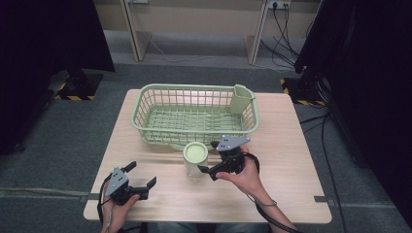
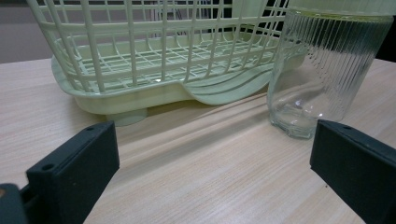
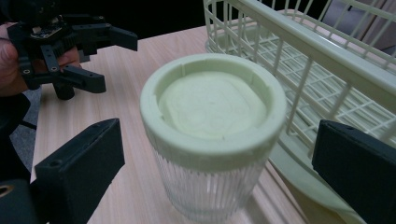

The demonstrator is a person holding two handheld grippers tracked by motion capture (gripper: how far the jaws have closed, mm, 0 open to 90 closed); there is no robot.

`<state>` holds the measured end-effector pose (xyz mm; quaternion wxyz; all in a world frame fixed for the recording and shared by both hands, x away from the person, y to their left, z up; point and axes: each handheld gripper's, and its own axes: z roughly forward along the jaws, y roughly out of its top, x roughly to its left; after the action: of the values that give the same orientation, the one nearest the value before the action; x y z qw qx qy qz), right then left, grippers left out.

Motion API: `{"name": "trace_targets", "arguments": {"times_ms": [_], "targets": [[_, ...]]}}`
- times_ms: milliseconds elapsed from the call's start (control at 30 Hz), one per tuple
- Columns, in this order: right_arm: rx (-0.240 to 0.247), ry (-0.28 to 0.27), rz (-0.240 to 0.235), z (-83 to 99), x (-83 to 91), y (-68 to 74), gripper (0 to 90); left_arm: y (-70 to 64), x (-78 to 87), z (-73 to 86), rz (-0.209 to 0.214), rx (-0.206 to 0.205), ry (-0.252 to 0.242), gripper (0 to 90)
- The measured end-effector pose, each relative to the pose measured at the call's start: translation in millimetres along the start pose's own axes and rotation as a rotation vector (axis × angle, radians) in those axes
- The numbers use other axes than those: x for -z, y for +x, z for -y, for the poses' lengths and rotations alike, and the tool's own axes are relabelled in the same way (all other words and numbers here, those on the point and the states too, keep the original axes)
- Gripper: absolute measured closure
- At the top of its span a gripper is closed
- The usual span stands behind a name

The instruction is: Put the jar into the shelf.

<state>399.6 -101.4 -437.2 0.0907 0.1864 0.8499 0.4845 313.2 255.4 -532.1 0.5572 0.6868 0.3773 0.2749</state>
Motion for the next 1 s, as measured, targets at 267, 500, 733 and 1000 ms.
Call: {"name": "trace_targets", "arguments": {"times_ms": [267,500,733,1000], "targets": [[0.028,0.028,-0.016,-8.4,-21.2,0.0,2.8,0.0,0.1,0.0,0.002,0.000,-0.001,0.7],[0.024,0.038,-0.025,-10.7,-35.7,-2.8,5.8,0.0,0.2,0.1,0.003,0.000,-0.002,0.7],[0.034,0.037,-0.026,-11.1,-41.2,-2.0,11.2,0.1,0.4,0.1,0.005,0.000,-0.004,0.8],[0.004,0.027,-0.012,-12.5,-38.1,-2.6,11.5,0.3,0.4,0.1,0.005,0.000,-0.003,0.8]]}}
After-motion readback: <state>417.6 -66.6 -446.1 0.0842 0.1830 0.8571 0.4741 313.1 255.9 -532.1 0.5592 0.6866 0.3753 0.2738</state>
